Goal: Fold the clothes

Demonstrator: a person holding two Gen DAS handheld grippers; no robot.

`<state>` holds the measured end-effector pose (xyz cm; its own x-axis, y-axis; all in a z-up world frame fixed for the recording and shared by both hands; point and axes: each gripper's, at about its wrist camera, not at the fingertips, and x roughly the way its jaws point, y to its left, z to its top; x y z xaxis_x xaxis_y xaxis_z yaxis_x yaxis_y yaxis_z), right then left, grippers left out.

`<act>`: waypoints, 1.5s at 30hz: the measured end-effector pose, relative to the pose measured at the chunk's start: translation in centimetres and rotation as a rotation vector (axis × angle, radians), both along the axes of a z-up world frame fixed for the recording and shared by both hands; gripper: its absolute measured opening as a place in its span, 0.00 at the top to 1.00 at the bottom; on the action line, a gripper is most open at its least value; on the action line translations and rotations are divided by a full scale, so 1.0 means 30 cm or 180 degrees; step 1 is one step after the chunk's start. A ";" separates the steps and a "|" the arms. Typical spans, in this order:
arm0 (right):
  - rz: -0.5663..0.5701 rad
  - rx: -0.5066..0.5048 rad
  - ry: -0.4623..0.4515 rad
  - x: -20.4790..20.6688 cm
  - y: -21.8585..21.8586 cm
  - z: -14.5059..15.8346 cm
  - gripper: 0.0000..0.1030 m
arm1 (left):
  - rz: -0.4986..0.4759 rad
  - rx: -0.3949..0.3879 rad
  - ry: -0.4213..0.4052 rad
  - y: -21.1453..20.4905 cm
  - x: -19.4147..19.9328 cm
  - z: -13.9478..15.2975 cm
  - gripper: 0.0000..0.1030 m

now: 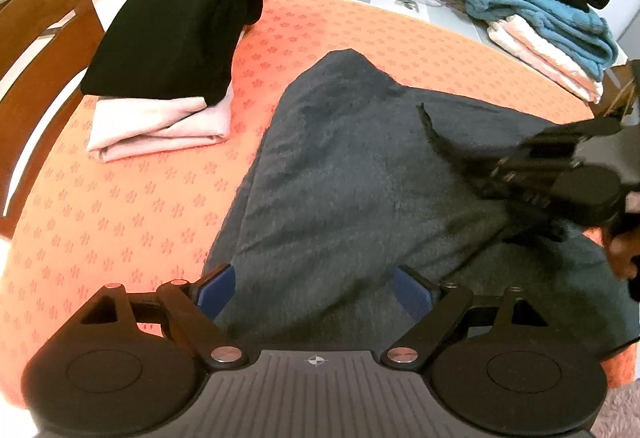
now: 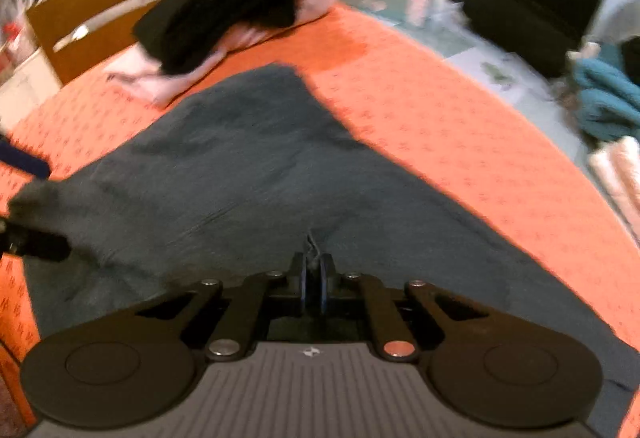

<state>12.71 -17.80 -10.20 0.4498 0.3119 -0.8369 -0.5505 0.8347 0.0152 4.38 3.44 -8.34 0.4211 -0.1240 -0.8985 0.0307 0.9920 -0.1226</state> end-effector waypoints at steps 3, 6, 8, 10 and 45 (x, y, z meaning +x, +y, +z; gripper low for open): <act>-0.0269 0.0077 -0.0114 0.005 -0.097 0.054 0.93 | -0.0022 0.0025 -0.0002 -0.013 -0.004 0.004 0.15; -0.0613 0.0107 -0.0236 0.002 -0.231 0.110 0.93 | -0.0053 0.0043 -0.0006 -0.034 -0.006 0.010 0.15; -0.0852 0.0103 -0.0296 -0.007 -0.331 0.140 0.93 | -0.0082 0.0048 -0.0010 -0.052 -0.006 0.015 0.15; -0.1086 0.0068 -0.0339 -0.024 -0.437 0.162 0.93 | -0.0126 0.0037 -0.0019 -0.075 -0.005 0.021 0.15; -0.2994 -0.0705 -0.0733 -0.391 -1.510 0.280 0.73 | -0.0696 -0.0029 -0.0384 -0.451 0.068 0.176 0.15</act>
